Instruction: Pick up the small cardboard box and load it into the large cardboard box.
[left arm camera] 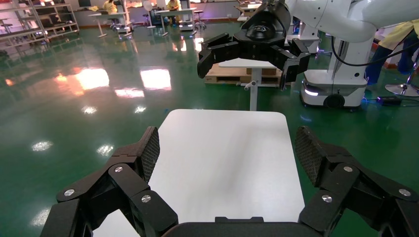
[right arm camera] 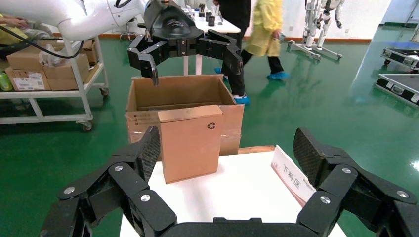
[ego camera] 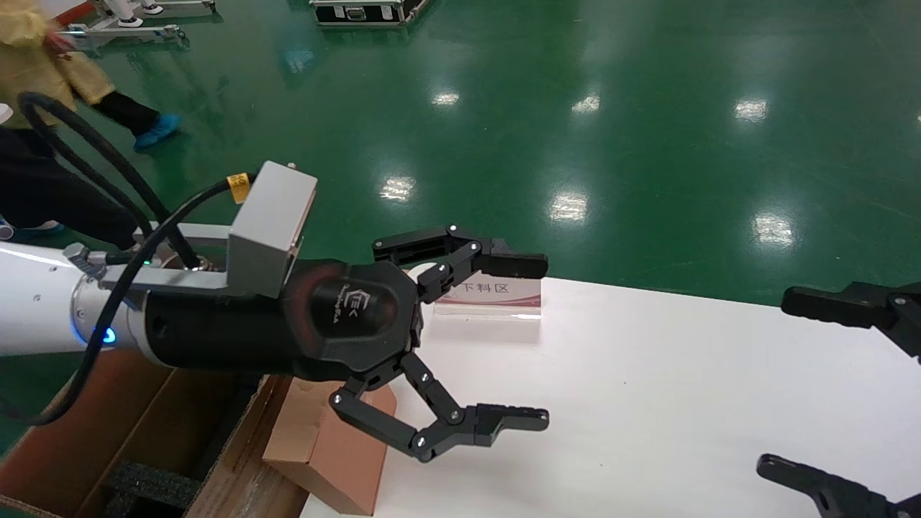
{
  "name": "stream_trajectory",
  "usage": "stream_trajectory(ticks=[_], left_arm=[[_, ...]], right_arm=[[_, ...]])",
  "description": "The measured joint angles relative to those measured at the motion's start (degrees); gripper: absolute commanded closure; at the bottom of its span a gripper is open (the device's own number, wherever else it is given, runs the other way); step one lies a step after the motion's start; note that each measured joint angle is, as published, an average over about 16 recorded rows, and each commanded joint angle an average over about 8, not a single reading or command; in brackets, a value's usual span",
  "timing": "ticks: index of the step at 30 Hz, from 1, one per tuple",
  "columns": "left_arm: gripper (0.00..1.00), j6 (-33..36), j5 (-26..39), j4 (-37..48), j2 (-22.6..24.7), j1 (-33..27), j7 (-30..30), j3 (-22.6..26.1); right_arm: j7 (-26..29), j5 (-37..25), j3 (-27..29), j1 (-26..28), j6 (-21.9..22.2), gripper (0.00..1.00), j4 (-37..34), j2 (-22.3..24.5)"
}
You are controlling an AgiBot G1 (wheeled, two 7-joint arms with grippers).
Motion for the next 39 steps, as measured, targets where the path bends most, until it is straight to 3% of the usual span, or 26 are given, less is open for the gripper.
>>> stream_trajectory(ticks=[15,22,30,39], left_arm=[[0.0,-0.2,0.5,0.1,-0.2,-0.2,-0.5,0.2],[0.0,-1.6,4.0,-0.2,-1.6,-1.6,-4.2,1.7],[0.0,-3.0,14.7,-1.8,-3.9,-7.0,-15.7,6.5],[0.0,1.0,33.1,-3.3,-2.5,-20.0,-36.6,16.7]], right_arm=[[0.0,0.0,0.0,0.0,0.0,0.0,0.0,0.0],[0.0,0.0,0.0,0.0,0.0,0.0,0.0,0.0],[0.0,0.0,-0.1,0.0,0.0,0.0,-0.1,0.0],[-0.1,0.1,-0.1,0.1,0.0,0.0,-0.1,0.0]])
